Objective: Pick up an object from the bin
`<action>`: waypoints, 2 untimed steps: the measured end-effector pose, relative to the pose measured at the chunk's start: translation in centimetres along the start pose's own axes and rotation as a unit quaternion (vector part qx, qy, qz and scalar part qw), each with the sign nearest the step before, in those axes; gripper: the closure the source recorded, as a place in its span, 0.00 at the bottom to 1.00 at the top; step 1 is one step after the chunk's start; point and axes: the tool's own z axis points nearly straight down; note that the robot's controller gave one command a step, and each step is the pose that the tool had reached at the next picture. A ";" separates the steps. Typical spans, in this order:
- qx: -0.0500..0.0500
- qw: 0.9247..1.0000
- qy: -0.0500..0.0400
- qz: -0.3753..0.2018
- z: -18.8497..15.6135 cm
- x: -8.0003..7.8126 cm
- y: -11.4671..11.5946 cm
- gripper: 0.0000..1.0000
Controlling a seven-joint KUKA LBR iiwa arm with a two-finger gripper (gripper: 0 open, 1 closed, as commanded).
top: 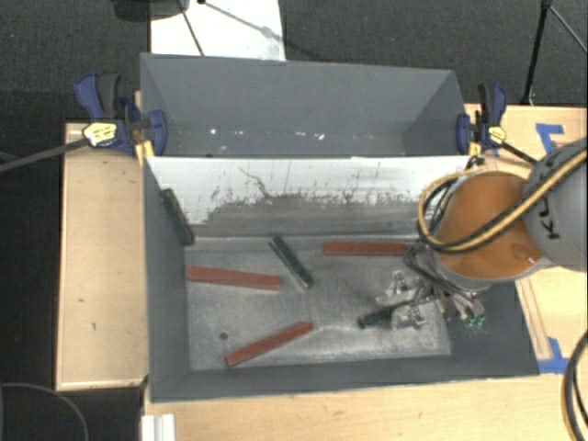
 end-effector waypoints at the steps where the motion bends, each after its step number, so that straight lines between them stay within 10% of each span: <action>1: 0.000 1.000 0.000 0.000 0.0 0.0 0.0 1.00; 2: -0.001 1.000 0.003 -0.003 -18.6 0.5 2.2 1.00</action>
Offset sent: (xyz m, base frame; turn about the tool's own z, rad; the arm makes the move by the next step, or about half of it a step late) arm -0.0151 0.0203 0.1813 -0.0040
